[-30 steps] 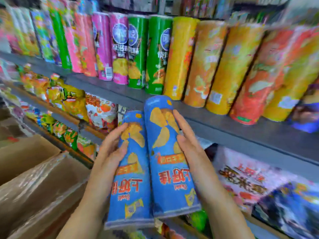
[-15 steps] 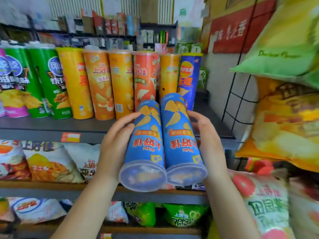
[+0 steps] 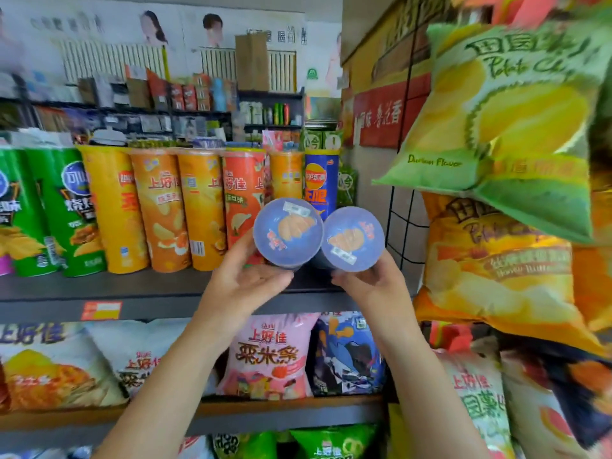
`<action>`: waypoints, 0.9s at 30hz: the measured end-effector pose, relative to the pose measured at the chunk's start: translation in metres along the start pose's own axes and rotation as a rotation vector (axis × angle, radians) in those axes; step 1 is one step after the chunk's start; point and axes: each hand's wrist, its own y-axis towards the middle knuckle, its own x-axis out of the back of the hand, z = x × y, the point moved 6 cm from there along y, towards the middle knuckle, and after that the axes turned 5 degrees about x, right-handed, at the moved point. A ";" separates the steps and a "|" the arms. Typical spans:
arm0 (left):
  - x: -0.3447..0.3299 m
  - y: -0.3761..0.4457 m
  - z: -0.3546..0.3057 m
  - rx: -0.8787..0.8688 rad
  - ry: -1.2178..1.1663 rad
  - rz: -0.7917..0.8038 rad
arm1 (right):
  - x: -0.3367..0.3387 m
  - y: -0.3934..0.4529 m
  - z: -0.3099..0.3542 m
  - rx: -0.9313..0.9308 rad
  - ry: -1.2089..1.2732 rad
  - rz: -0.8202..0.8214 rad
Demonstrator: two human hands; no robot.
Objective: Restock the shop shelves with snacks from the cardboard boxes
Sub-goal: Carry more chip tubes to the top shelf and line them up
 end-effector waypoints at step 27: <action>-0.036 0.069 0.015 -0.113 0.535 -0.217 | 0.000 0.094 -0.023 -0.058 -0.310 -0.077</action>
